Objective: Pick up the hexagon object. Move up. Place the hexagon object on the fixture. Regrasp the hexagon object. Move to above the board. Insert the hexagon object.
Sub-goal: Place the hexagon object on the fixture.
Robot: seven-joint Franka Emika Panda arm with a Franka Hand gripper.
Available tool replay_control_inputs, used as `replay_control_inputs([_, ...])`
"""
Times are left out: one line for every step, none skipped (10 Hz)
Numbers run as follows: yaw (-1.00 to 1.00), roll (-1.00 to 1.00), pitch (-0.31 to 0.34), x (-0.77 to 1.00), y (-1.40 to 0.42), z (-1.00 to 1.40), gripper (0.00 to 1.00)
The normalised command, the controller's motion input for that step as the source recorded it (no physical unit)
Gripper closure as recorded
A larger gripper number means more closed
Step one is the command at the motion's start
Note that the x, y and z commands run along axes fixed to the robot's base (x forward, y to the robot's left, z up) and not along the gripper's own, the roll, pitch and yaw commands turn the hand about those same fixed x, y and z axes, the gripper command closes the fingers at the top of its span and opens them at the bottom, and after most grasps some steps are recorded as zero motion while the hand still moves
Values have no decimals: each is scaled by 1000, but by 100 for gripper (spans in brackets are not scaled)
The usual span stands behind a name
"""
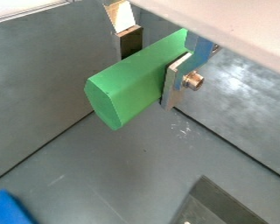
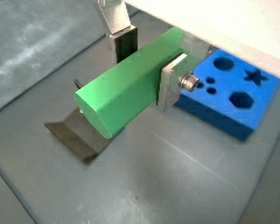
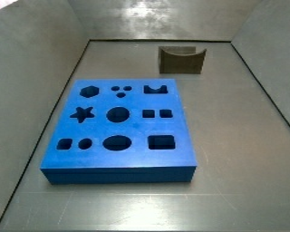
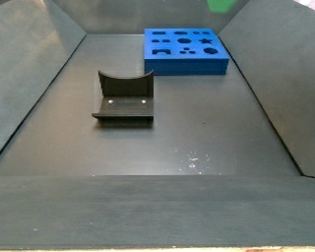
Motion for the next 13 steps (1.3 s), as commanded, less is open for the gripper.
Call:
replay_control_inputs([94,81,84,1000,-267,313,100])
replay_control_inputs([59,64,106,1000,-246,287,100])
replay_control_inputs([46,53,121,1000,-229,267,100])
replay_control_inputs([40,43,129,1000,-214,248,100])
replay_control_inputs([39,35,139,1000,-201,233,100])
replay_control_inputs([41,27,148,1000,-182,211,100])
replay_control_inputs([40,20,151,1000,-168,192,100])
replay_control_inputs([42,15,157,1000,-151,174,100])
replay_control_inputs([164,-1000,134,1000,673,-779,100])
replay_control_inputs([158,-1000,129,1000,727,-845,100])
replay_control_inputs([129,-1000,111,1000,684,-773,100])
replay_control_inputs([107,-1000,110,1000,576,-647,100])
replay_control_inputs([99,-1000,112,1000,515,-573,100])
